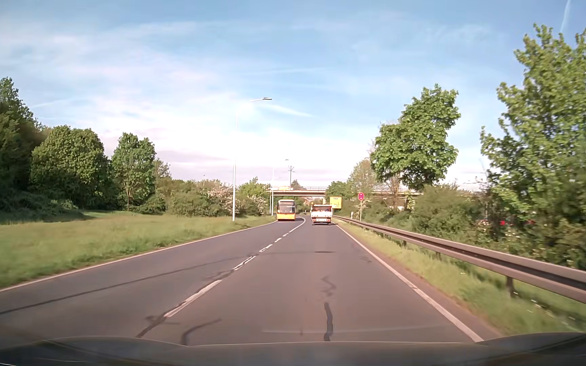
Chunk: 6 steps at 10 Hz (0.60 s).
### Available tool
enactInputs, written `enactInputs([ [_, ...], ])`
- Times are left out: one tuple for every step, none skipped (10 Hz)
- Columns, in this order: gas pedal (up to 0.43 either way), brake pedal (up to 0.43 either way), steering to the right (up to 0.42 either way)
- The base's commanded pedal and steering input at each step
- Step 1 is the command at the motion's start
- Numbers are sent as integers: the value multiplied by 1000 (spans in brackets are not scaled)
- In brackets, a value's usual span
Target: Follow the waypoints while adhering to traffic rules and regulations
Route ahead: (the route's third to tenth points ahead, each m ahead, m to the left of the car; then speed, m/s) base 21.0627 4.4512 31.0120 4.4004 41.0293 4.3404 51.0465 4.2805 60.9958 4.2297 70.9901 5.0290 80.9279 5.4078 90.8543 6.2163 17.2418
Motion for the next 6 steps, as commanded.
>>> enactInputs([
  [39,0,0],
  [39,0,0],
  [39,0,0],
  [39,0,0],
  [39,0,0],
  [39,0,0],
])
